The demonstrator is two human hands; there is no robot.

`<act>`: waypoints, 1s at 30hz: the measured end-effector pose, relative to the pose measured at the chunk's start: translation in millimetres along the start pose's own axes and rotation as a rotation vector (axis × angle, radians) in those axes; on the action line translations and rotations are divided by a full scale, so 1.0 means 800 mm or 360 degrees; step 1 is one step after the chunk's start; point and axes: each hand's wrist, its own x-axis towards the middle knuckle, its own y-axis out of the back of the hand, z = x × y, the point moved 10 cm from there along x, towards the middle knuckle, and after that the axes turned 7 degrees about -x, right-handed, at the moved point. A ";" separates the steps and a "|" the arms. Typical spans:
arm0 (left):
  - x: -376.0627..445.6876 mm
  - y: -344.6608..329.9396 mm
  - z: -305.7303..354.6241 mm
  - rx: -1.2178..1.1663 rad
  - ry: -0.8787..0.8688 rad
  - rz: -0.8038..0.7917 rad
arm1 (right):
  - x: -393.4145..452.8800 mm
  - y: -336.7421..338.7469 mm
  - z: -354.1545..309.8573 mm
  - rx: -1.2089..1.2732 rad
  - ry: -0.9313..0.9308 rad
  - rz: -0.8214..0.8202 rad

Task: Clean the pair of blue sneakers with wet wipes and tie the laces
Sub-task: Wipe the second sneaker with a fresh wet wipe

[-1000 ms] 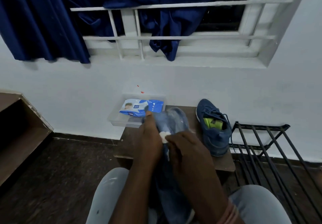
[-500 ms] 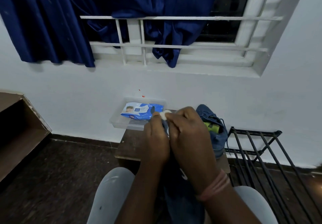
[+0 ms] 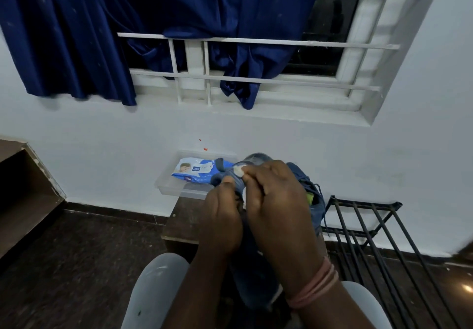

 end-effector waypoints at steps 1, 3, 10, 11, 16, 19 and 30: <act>0.001 -0.003 0.007 -0.0061 -0.0068 -0.0050 | -0.001 0.008 0.006 0.0042 -0.0047 0.0070; -0.008 -0.014 0.026 -0.0149 -0.0167 -0.0264 | -0.006 0.012 0.028 0.0204 -0.0225 0.0087; -0.006 -0.023 -0.011 -0.0875 0.0567 -0.0160 | -0.047 -0.038 0.024 0.0080 -0.0134 -0.0239; -0.006 -0.013 -0.014 -0.0737 0.0518 -0.0077 | -0.050 -0.041 0.022 0.0023 -0.0122 -0.0242; -0.013 -0.016 -0.014 -0.0712 0.0457 0.0038 | -0.019 -0.032 0.022 -0.0105 -0.0120 -0.0087; -0.009 -0.009 -0.001 -0.0514 0.0314 0.0100 | -0.002 -0.024 0.022 -0.0127 -0.0132 -0.0021; -0.006 -0.040 -0.038 -0.0786 0.0510 -0.0154 | -0.004 -0.040 0.051 -0.0101 -0.0119 -0.0065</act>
